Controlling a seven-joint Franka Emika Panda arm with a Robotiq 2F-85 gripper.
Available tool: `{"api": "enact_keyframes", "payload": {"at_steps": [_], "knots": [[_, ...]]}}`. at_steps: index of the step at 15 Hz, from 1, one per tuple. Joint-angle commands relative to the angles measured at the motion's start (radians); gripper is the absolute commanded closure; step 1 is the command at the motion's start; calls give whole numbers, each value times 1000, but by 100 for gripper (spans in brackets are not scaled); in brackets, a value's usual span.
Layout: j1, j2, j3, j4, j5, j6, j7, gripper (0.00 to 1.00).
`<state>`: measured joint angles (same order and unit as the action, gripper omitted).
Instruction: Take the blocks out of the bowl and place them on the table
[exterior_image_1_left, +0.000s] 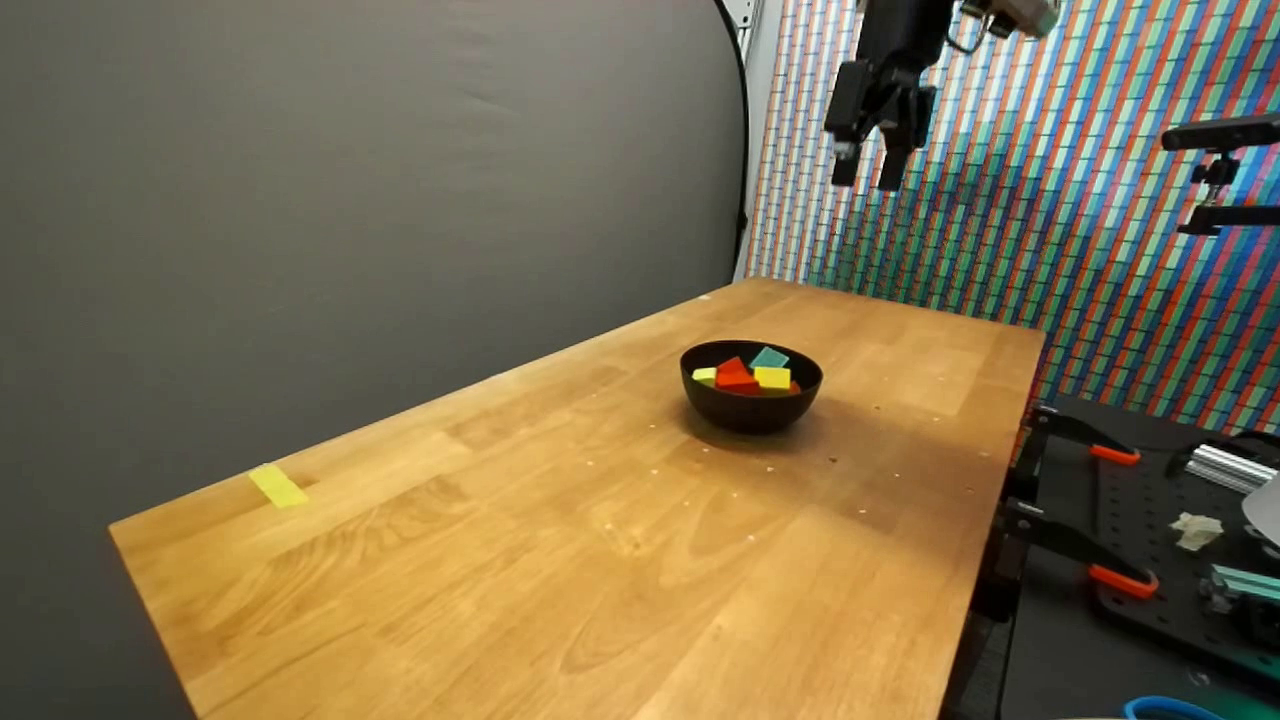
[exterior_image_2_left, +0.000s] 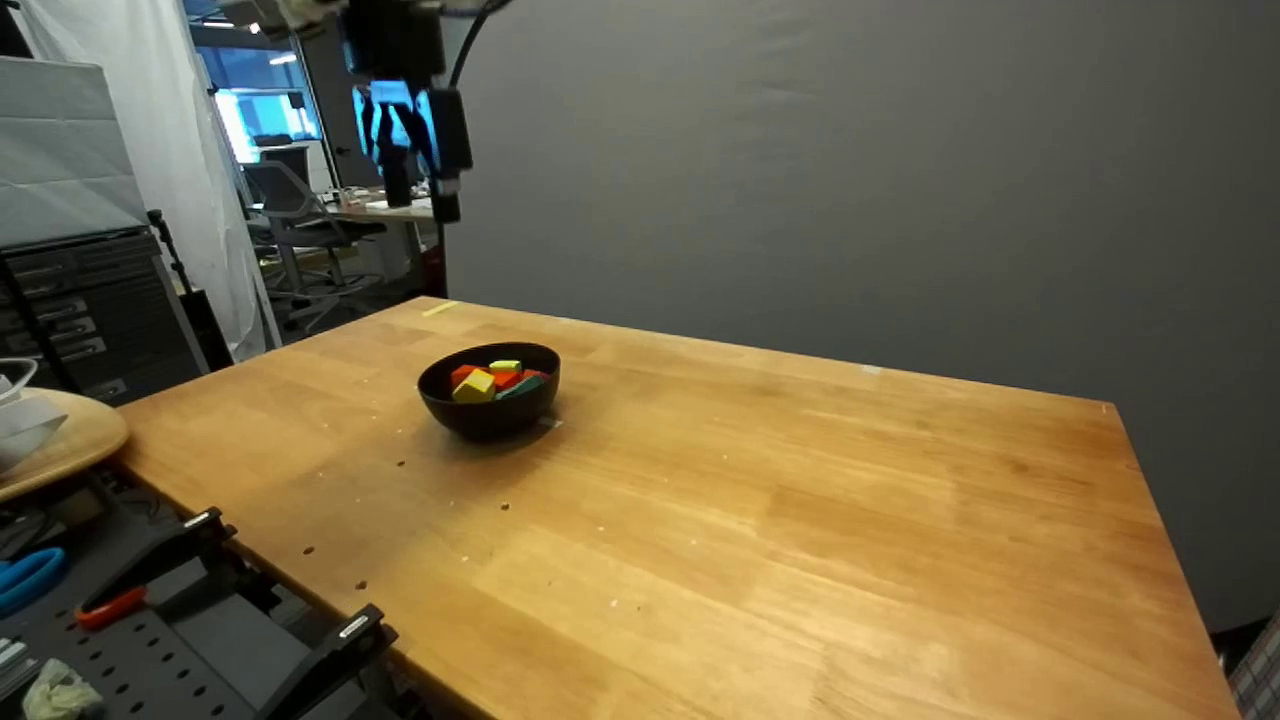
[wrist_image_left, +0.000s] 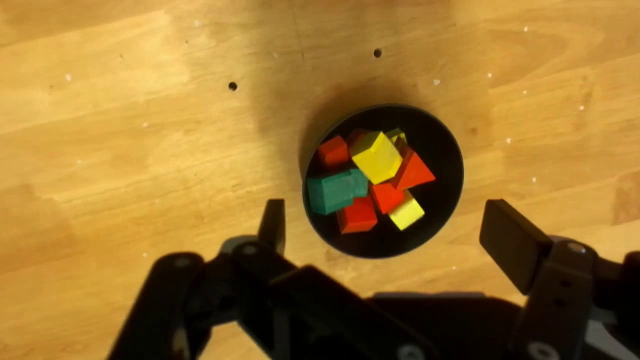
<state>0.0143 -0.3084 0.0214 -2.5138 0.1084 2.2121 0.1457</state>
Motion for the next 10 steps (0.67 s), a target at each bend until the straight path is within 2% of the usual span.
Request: {"api": "enact_keyframes", "payload": {"at_steps": [1, 3, 5, 7, 10], "knots": [[43, 196, 39, 22, 82, 110, 40, 0], [68, 284, 59, 25, 119, 204, 6, 0], [86, 350, 76, 27, 98, 263, -69, 0], [92, 388, 89, 41, 127, 224, -192, 0], [77, 372, 102, 28, 127, 143, -350, 0]]}}
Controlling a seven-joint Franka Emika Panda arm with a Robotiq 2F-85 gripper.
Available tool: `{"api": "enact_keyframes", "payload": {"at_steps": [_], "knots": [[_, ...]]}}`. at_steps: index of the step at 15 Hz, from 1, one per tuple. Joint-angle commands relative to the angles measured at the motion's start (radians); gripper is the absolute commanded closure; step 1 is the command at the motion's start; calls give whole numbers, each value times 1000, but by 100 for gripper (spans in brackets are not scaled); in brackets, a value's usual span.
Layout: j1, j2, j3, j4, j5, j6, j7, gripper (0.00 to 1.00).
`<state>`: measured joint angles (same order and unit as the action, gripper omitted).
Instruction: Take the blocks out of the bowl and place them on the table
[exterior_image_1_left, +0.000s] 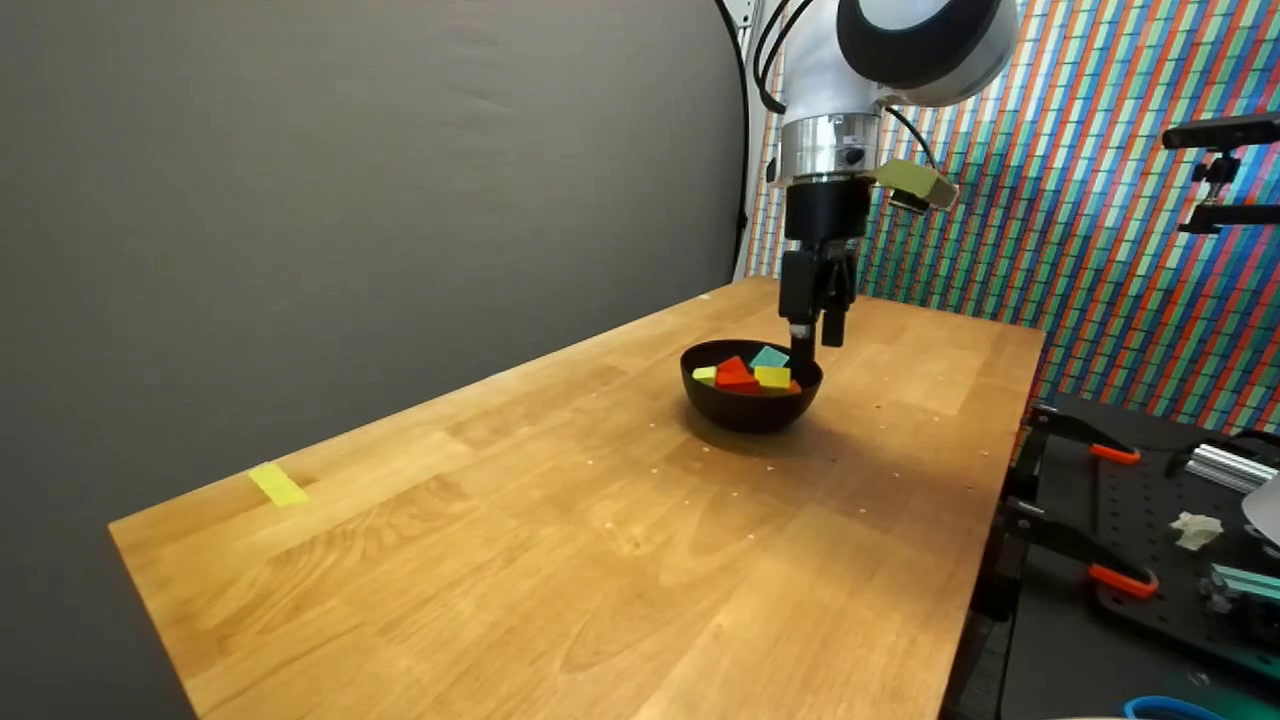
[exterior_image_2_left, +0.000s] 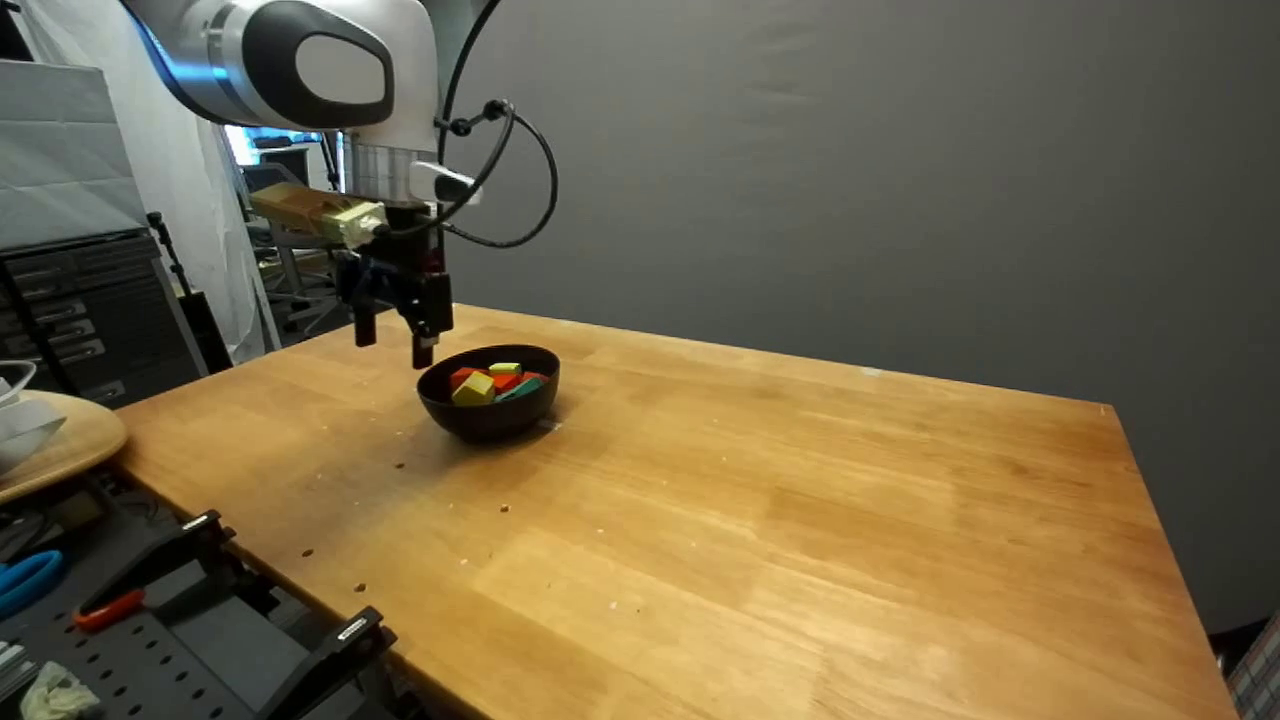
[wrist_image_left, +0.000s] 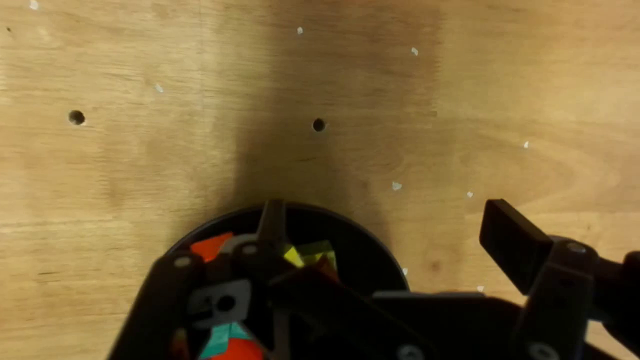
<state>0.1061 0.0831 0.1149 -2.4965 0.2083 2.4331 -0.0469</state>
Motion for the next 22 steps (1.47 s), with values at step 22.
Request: {"api": "enact_keyframes", "payload": {"at_steps": [22], "knots": [[-26, 200, -27, 94, -159, 311, -335, 0]]}}
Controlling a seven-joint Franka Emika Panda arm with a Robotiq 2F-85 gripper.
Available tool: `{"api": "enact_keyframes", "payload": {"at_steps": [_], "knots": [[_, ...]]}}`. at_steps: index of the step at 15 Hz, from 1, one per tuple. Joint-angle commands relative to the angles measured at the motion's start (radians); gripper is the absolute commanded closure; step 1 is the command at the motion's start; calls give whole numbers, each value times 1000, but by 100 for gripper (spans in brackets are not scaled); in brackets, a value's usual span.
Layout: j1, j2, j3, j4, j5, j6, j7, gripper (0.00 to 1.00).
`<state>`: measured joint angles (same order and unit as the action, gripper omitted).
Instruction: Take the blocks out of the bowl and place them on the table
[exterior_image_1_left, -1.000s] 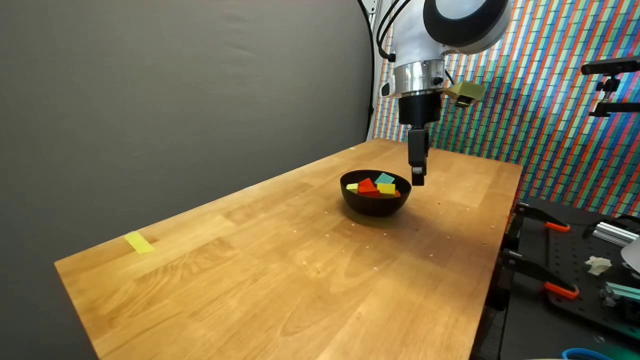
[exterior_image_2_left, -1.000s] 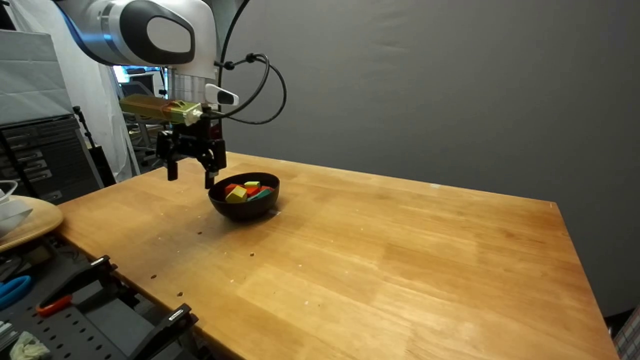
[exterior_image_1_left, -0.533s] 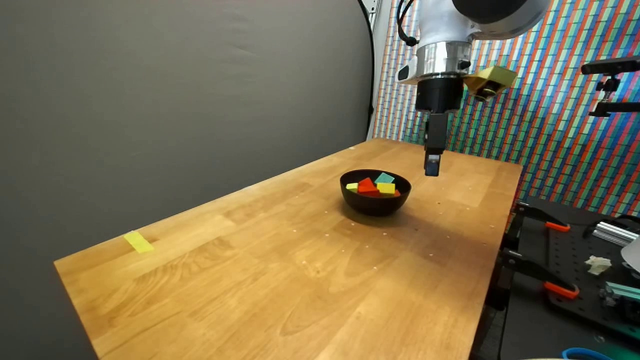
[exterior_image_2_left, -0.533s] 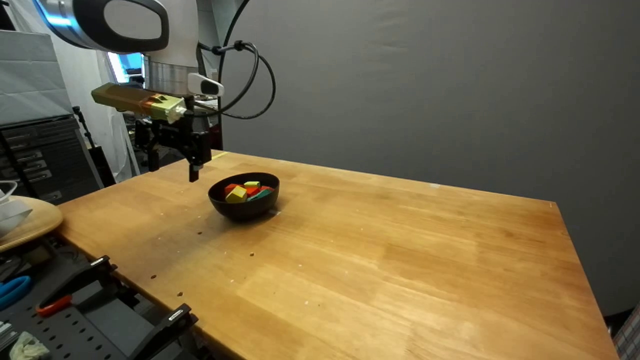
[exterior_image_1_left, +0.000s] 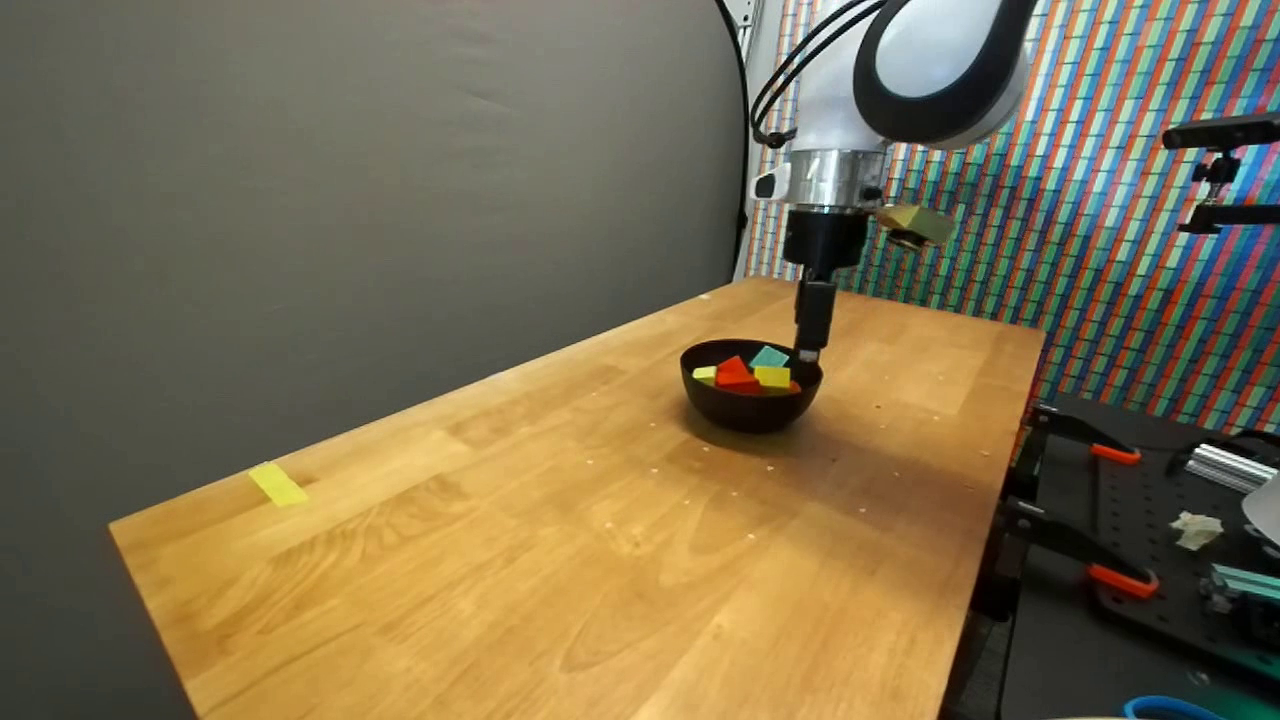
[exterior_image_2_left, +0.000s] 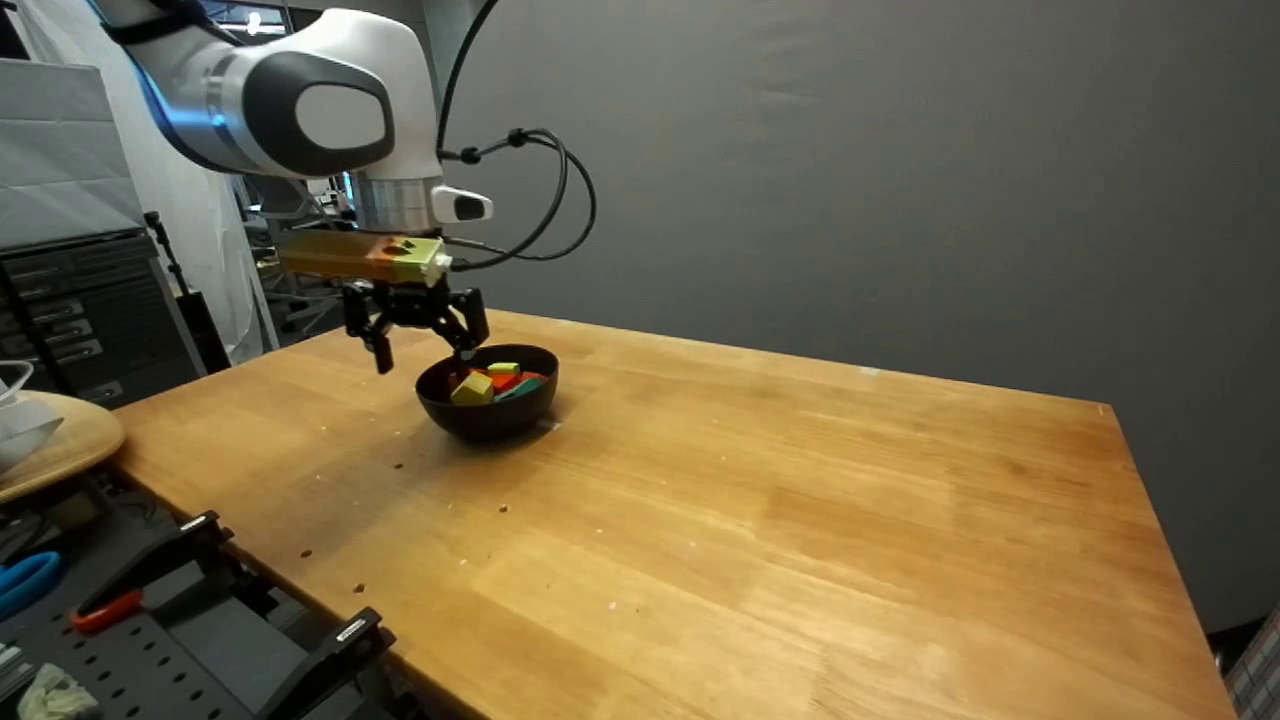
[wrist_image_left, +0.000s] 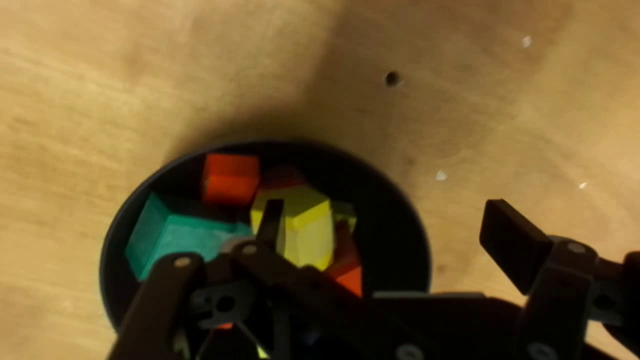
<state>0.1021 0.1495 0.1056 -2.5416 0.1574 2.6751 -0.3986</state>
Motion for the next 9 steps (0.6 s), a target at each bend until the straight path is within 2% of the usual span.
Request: {"api": "enact_keyframes", "payload": {"at_steps": [1, 5, 9], "knots": [[-29, 165, -23, 182, -139, 77, 19, 0], [-73, 266, -13, 304, -184, 57, 8, 0], [-114, 265, 30, 312, -155, 47, -10, 0]]}}
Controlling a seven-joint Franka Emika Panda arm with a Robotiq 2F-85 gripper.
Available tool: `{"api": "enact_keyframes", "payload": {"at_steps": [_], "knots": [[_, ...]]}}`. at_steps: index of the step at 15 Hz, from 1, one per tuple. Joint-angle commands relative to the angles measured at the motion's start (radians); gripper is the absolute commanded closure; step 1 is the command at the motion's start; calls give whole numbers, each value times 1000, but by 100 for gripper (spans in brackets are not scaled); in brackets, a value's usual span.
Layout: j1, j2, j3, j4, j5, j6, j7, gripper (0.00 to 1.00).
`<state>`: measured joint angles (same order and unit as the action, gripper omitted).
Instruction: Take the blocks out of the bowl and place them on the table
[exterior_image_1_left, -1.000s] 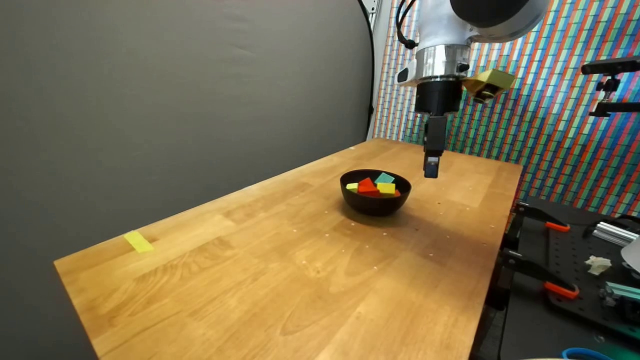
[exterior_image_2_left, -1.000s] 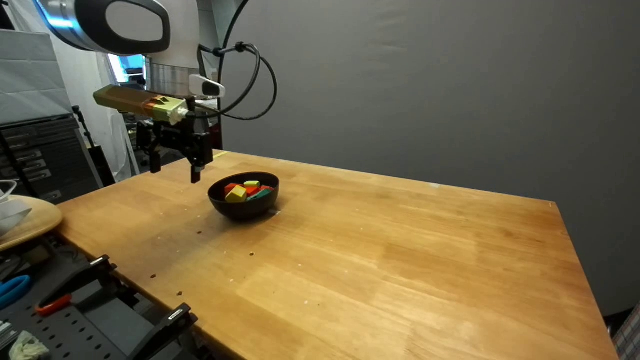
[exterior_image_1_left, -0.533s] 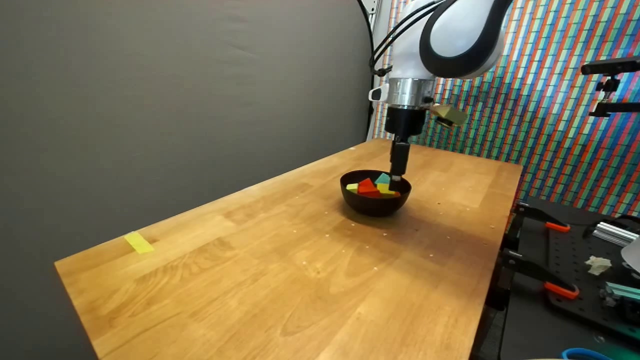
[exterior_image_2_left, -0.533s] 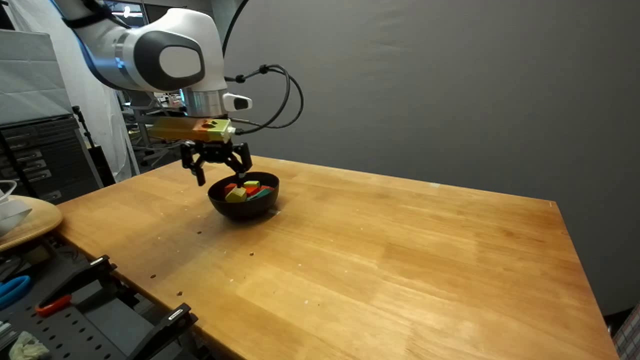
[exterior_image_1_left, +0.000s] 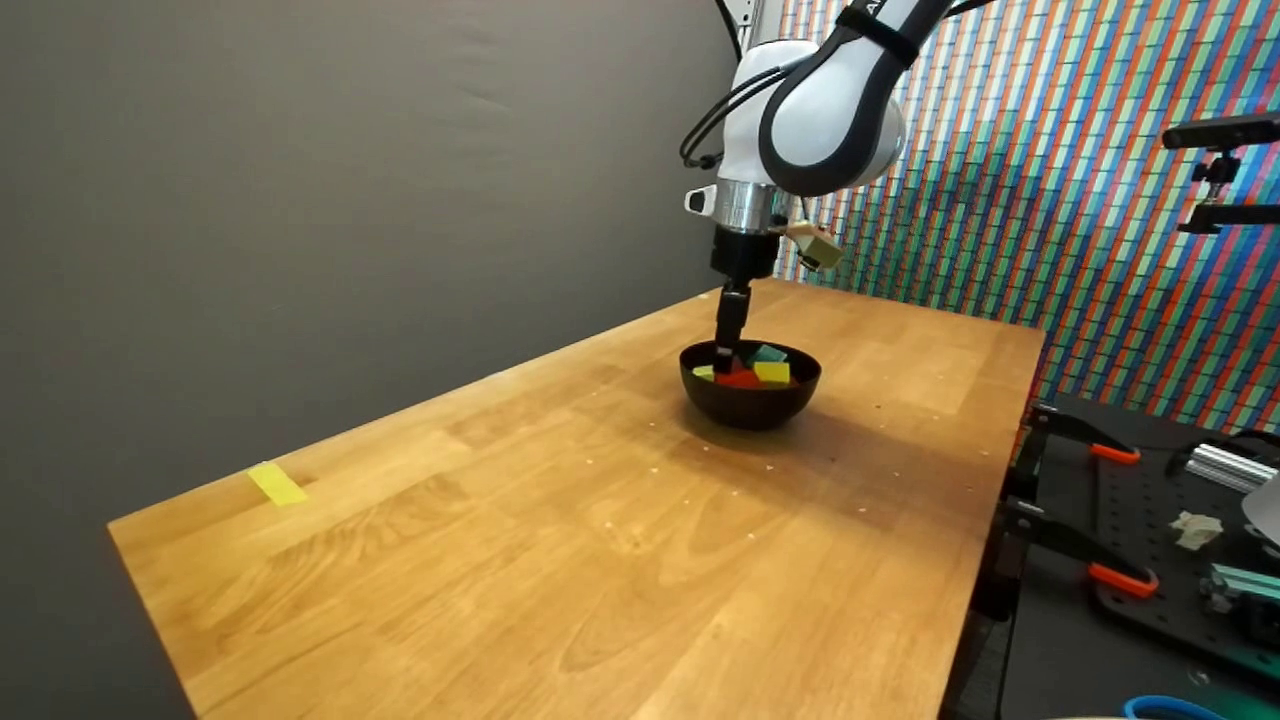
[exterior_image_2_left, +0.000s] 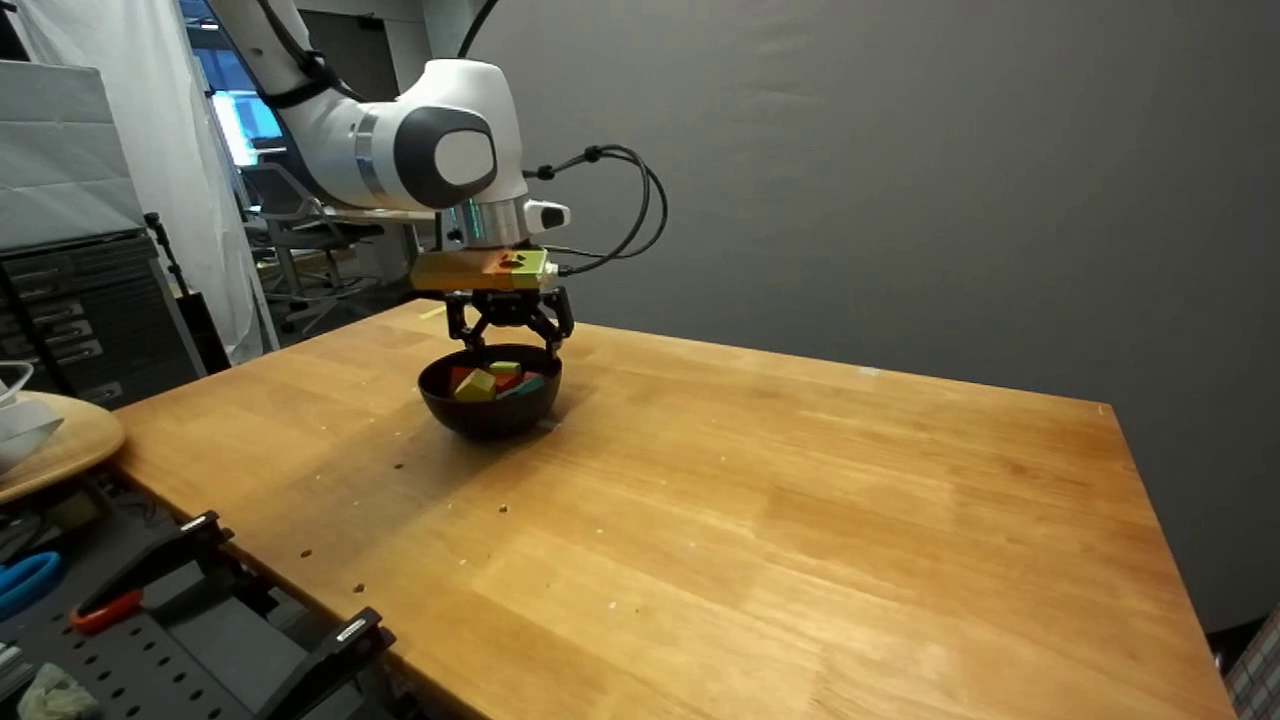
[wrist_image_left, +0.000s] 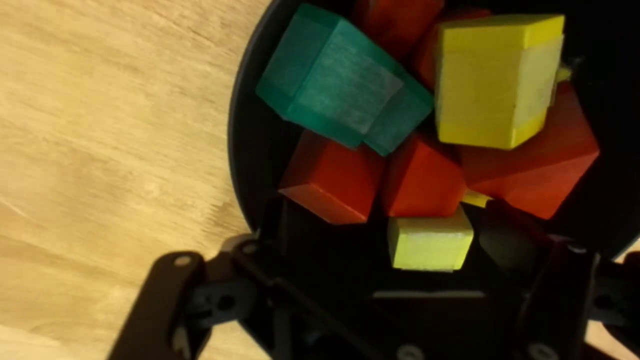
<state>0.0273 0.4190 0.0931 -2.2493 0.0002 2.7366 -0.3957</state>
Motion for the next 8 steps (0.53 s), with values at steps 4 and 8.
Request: {"api": "enact_keyframes", "payload": {"at_steps": [4, 8], "knots": [[-76, -96, 115, -52, 45, -13, -33, 0], [-77, -170, 127, -108, 62, -11, -20, 0]]}}
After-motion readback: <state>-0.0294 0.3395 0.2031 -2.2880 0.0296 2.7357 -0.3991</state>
